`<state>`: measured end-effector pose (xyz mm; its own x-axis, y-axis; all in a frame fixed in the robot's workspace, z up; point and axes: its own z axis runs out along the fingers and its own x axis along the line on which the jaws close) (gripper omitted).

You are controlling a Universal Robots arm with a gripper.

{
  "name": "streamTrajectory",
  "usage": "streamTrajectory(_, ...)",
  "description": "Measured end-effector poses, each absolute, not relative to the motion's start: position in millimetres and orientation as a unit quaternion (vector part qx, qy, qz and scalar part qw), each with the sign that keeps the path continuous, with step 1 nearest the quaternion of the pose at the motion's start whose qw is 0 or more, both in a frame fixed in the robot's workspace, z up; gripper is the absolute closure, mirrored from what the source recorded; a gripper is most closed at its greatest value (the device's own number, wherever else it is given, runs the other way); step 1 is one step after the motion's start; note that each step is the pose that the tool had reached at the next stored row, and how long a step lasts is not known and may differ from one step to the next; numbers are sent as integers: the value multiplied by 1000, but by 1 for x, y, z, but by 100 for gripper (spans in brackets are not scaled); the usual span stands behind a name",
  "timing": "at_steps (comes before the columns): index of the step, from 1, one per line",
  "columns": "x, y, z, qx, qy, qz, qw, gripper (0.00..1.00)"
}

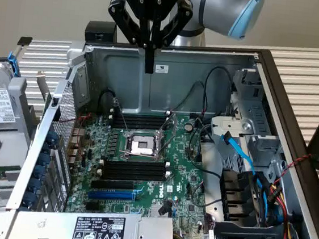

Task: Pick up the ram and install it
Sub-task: 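Reach for the ram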

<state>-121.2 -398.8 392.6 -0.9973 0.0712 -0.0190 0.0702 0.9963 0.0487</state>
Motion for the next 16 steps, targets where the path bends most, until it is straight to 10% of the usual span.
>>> streamTrajectory(16, -141, -399, 392, 35, 999, 25, 10, 89)
